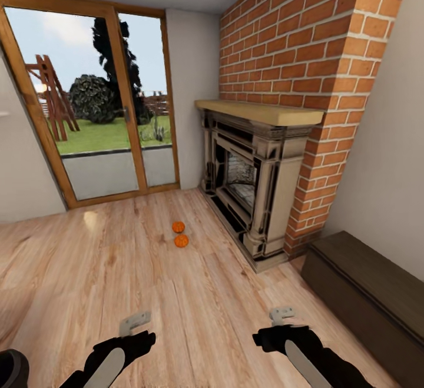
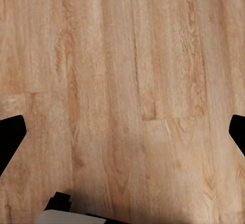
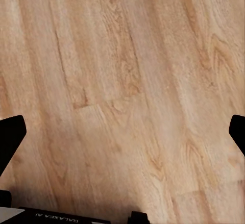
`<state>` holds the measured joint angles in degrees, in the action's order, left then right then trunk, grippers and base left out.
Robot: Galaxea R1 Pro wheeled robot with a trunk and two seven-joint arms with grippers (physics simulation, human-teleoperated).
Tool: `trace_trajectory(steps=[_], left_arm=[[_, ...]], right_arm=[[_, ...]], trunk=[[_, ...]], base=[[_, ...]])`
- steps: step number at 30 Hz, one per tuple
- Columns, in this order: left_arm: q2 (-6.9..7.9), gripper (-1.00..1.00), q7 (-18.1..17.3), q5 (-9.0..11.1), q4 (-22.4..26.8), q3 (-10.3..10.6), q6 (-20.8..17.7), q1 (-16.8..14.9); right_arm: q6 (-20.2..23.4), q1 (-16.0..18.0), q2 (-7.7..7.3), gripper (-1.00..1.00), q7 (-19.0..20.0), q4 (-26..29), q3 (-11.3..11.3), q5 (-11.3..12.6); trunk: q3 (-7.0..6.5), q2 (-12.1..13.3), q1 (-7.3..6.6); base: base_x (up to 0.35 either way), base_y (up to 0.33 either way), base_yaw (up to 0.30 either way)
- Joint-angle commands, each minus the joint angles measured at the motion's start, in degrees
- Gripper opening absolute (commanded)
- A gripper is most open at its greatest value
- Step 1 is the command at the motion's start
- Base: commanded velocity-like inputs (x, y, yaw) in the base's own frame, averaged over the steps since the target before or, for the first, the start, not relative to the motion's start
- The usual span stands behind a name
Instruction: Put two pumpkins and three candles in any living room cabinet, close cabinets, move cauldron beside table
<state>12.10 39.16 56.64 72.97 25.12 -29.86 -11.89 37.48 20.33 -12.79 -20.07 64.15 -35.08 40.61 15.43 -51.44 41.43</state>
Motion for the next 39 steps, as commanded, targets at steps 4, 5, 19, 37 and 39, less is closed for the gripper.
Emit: trace_trajectory(steps=[4,5,19,37,39], left_arm=[[0.08,1.0,0.5,0.5,-0.2,0.2,0.0,-0.1],[0.1,1.0,0.5,0.5,-0.3,0.1,0.1,-0.1],[0.12,1.0,0.4,0.2,-1.7,0.1,0.1,-0.1],[0.25,1.0,0.4,0.2,-1.7,0.1,0.1,-0.1],[0.23,1.0,0.4,0.2,-1.7,0.1,0.1,-0.1]], right_arm=[[0.0,0.0,1.04,1.0,-0.5,-0.8,-0.1,-0.5],[0.0,0.0,1.16,1.0,-0.5,-1.0,-0.1,-0.6],[-1.4,0.1,1.28,1.0,-0.1,-1.0,-0.4,-2.9],[-1.4,0.1,1.37,1.0,-0.5,-1.4,-0.3,-3.0],[-1.4,0.1,1.38,1.0,-0.6,-1.5,-0.3,-3.0]], trunk=[[0.27,-0.1,0.01],[0.32,-0.1,0.01],[0.46,-0.1,0.01],[0.47,-0.1,0.01],[0.47,-0.1,0.01]], base=[[0.0,0.0,0.246],[0.0,0.0,0.246],[0.156,0.081,0.056],[0.062,0.003,0.055],[0.269,0.0,0.267]])
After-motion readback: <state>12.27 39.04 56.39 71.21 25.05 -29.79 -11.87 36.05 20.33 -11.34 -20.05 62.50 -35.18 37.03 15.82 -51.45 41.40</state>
